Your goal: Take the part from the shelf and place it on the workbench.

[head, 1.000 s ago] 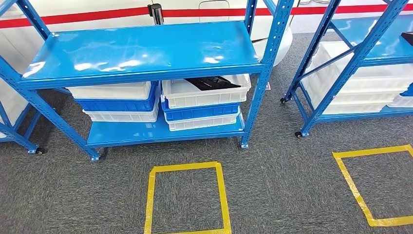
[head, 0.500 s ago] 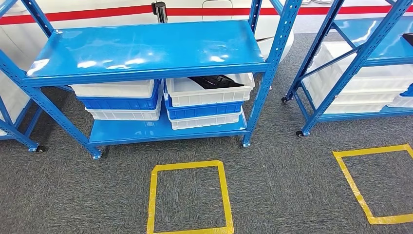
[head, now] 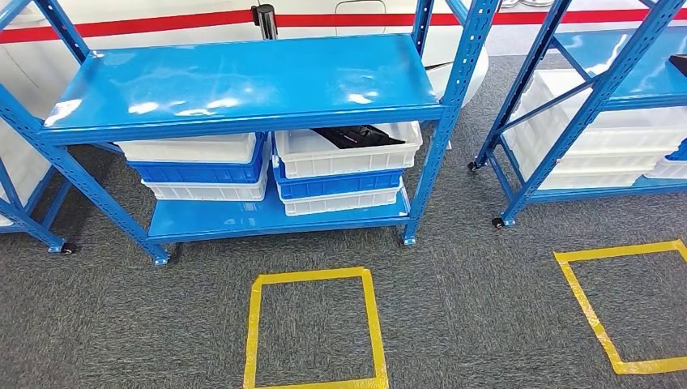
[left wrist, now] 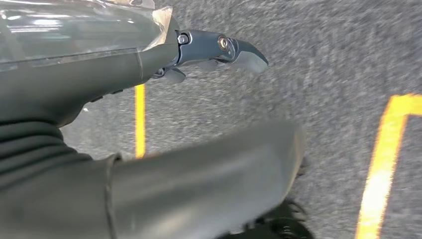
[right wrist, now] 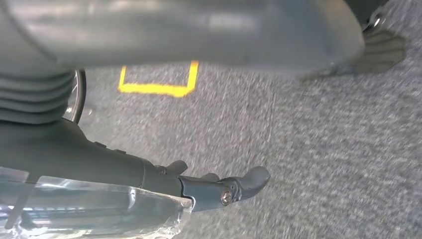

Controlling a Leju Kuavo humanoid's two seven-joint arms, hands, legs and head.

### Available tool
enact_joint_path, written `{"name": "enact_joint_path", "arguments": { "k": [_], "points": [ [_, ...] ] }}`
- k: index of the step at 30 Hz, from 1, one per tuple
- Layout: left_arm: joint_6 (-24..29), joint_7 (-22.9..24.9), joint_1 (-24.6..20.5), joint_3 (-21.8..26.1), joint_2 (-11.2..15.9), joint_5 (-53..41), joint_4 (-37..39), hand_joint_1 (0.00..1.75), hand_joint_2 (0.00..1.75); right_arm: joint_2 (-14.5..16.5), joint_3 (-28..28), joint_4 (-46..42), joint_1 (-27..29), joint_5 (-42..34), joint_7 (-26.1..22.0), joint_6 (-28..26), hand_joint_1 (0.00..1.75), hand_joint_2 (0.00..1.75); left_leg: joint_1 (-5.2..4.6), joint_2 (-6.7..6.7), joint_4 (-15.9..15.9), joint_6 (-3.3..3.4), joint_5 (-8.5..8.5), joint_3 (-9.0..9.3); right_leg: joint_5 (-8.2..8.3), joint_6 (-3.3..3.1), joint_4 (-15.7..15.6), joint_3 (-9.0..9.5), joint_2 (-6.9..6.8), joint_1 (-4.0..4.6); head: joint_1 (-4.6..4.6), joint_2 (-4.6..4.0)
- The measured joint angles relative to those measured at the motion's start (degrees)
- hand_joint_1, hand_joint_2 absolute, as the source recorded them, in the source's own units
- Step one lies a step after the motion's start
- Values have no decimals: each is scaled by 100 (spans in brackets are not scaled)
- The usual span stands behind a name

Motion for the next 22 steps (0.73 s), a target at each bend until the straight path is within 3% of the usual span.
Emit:
{"name": "enact_joint_path", "arguments": {
  "k": [10, 22],
  "points": [
    [-407, 864, 372, -282, 85, 157, -431, 0, 0, -124, 619, -420, 384, -1356, -451, 542, 0, 0, 1, 0, 0, 0, 0, -1, -1, -1, 0, 0, 0, 4, -1, 0],
    [-470, 975, 448, -377, 109, 169, -557, 0, 0, -161, 802, -544, 462, -1522, -510, 617, 0, 0, 1, 0, 0, 0, 0, 1, 0, -1, 0, 1, 0, 3, -1, 0]
  ]
}}
